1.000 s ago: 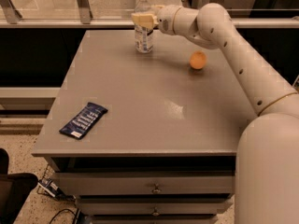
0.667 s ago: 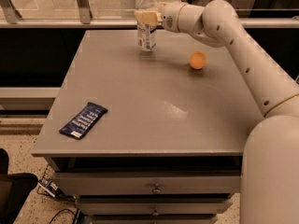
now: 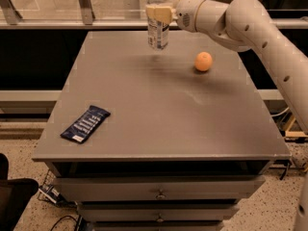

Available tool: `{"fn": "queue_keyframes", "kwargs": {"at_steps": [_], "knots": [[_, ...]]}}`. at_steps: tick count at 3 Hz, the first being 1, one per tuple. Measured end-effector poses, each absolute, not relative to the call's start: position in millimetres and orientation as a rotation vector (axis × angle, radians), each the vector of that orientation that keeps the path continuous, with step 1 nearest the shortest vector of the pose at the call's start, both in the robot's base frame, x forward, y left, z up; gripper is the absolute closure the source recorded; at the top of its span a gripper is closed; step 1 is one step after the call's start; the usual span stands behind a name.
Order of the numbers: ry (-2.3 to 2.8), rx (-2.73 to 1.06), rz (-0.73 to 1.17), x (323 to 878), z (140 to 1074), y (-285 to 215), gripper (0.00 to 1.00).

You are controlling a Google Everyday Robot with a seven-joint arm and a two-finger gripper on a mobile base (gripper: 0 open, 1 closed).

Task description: Move blue plastic bottle near rxbar blueberry

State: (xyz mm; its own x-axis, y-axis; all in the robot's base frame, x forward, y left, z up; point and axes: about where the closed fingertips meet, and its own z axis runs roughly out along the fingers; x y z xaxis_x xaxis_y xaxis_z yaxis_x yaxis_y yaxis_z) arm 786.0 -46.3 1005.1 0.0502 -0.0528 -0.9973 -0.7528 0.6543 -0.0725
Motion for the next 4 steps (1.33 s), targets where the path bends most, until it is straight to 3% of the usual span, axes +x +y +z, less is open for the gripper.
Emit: {"fn": "queue_keyframes", "kwargs": {"at_steps": [4], "knots": [[1.486, -0.740, 0.547, 622.3, 974.0, 21.1, 1.00]]}}
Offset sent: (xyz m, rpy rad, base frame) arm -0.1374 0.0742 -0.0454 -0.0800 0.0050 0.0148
